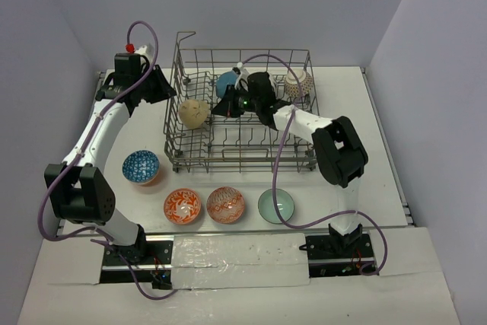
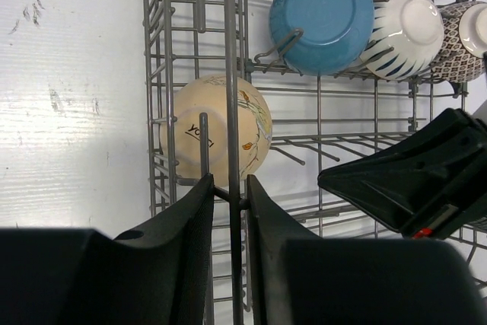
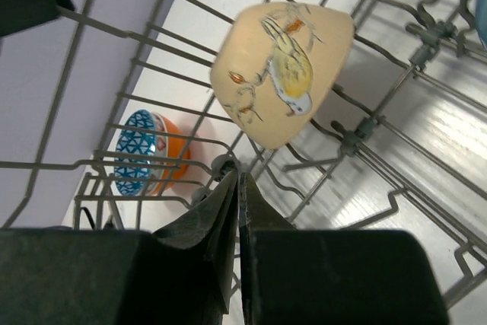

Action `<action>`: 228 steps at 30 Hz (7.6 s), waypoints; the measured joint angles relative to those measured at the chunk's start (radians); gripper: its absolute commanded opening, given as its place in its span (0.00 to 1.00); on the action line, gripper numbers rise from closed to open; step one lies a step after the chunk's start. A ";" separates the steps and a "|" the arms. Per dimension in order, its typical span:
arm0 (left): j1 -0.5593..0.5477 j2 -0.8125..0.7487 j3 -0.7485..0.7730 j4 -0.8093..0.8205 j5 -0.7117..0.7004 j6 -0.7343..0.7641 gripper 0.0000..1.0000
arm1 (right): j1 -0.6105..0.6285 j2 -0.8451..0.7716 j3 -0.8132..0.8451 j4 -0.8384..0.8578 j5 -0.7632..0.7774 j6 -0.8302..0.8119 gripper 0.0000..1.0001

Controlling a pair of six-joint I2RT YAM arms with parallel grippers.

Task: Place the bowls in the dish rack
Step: Turn the bowl upside down over the dish rack, then move the bowl to the dish rack, then pick up the bowl from the bowl.

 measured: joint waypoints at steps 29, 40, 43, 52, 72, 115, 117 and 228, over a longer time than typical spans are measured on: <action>-0.005 0.001 0.006 -0.007 -0.011 0.014 0.00 | 0.127 0.243 0.442 -0.417 -0.017 -0.199 0.11; -0.005 0.002 0.007 -0.008 -0.011 0.014 0.00 | 0.156 0.355 0.618 -0.492 0.029 -0.205 0.11; -0.005 0.002 0.008 -0.008 -0.011 0.014 0.00 | 0.159 0.356 0.620 -0.510 0.051 -0.209 0.11; -0.005 0.002 0.008 -0.008 -0.011 0.015 0.00 | 0.159 0.360 0.636 -0.549 0.126 -0.222 0.11; -0.005 0.006 0.012 -0.011 -0.010 0.019 0.00 | 0.159 0.451 0.826 -0.591 0.231 -0.218 0.00; -0.005 0.010 0.019 -0.018 -0.007 0.039 0.00 | 0.115 0.533 0.911 -0.530 0.417 -0.140 0.00; -0.005 0.010 0.021 -0.019 -0.007 0.040 0.00 | 0.112 0.534 0.916 -0.524 0.418 -0.139 0.00; 0.088 -0.198 -0.012 0.029 -0.098 -0.023 0.36 | 0.408 -0.660 -0.133 -0.523 0.184 -0.549 0.37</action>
